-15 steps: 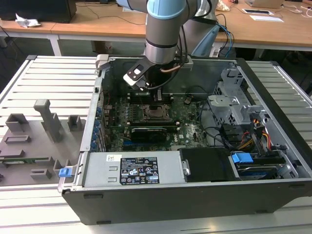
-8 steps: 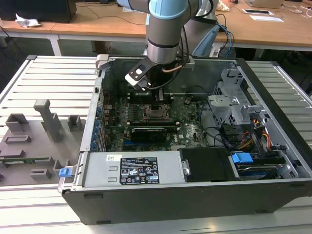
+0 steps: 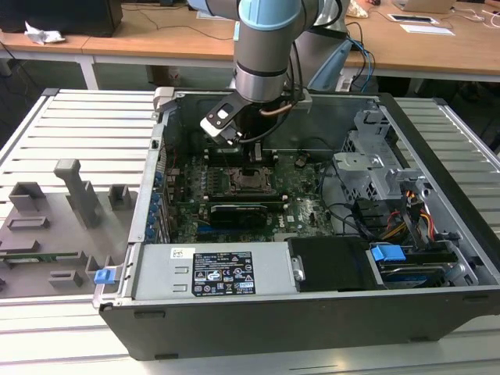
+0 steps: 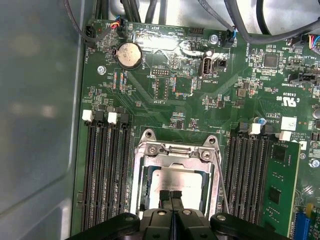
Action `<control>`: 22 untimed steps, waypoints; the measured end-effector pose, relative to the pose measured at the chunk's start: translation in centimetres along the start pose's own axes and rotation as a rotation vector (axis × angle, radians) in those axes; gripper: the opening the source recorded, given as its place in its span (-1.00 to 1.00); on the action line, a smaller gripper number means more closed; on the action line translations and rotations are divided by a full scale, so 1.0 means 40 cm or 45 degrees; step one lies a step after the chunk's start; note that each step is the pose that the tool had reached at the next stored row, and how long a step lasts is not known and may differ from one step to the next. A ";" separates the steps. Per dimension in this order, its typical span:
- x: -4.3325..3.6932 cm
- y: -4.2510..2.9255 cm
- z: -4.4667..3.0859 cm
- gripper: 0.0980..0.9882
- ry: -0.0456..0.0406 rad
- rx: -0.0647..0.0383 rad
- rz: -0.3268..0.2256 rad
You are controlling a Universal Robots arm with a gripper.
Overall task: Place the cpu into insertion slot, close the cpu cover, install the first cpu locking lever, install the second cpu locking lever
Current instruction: 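Install the first cpu locking lever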
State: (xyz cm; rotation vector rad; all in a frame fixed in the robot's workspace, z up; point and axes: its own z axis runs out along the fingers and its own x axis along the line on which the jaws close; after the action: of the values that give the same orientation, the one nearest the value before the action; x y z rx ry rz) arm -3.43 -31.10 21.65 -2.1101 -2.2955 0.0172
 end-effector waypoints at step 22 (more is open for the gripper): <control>0.002 -0.003 -0.140 -0.98 -0.008 -0.004 0.000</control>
State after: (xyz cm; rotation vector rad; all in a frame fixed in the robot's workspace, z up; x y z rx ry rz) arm -3.43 -31.09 27.24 -2.1146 -2.3001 0.0199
